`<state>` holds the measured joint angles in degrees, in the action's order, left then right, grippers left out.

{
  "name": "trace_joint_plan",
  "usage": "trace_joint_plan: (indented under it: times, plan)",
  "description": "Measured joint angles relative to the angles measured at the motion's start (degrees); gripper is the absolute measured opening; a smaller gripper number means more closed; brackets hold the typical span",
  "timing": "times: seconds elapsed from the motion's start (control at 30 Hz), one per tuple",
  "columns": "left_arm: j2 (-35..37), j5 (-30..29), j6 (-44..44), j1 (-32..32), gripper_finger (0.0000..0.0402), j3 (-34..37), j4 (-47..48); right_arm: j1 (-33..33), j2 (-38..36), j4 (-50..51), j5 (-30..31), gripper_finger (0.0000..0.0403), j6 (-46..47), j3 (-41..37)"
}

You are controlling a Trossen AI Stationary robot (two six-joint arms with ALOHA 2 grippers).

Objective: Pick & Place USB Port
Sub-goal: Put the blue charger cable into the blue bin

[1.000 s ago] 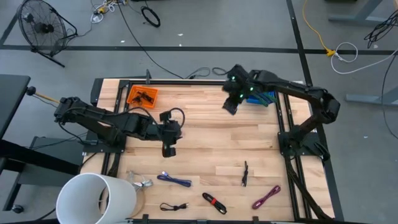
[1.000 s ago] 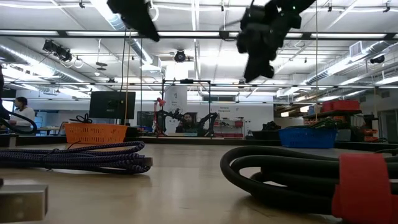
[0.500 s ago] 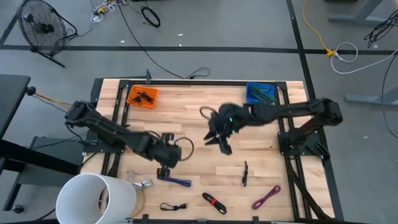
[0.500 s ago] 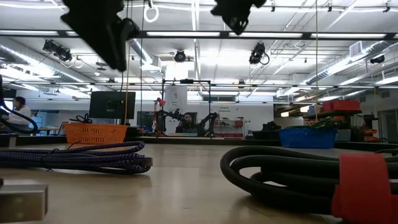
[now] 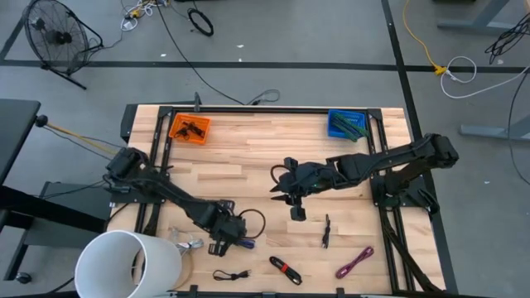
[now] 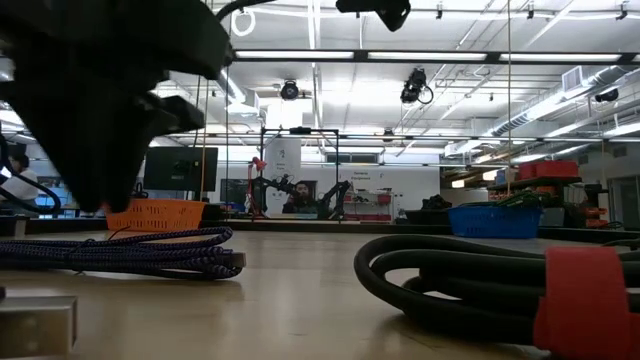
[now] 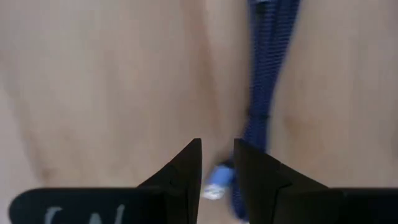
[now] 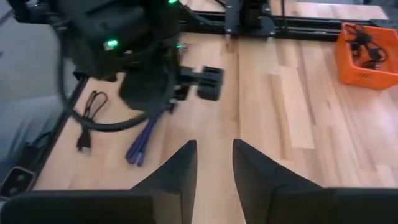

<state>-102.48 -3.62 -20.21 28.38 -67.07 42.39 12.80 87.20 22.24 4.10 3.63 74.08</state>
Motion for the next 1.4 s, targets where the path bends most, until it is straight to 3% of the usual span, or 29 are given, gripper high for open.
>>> trace_joint_plan:
  times: [0.13,0.37,0.7,0.87,1.0,1.13,1.27,1.4]
  plan:
    - [-0.1,0.4,-2.9,1.9,0.0097,0.0,-0.8,0.0,0.0,0.1,1.7,0.0102,-0.1,0.0]
    - [-1.1,-4.5,-6.6,4.4,0.0101,0.0,-2.1,0.0,0.0,0.1,3.0,0.0102,-0.1,0.0]
    - [-4.4,-4.2,-8.3,4.4,0.0170,-0.1,-3.1,0.0,0.0,0.5,3.0,0.0102,-0.1,0.0]
    - [-5.9,-4.2,-8.9,4.2,0.0181,-0.1,-3.8,0.0,0.0,0.6,2.9,0.0102,0.0,0.0]
    - [-6.3,-4.7,-8.5,4.0,0.0138,-0.2,-4.7,0.0,0.0,0.6,3.0,0.0102,0.0,0.0]
    - [-6.0,-8.3,-9.2,3.8,0.0030,-0.1,-5.3,0.0,0.0,0.7,3.0,0.0102,0.2,0.0]
    - [-5.9,-15.9,-11.9,2.4,0.0019,0.0,-5.3,0.0,0.0,1.0,3.0,0.0102,0.2,0.0]
    - [-3.5,-18.9,-11.7,1.1,0.0015,0.0,-4.8,0.0,0.0,1.1,3.0,0.0102,0.0,0.0]
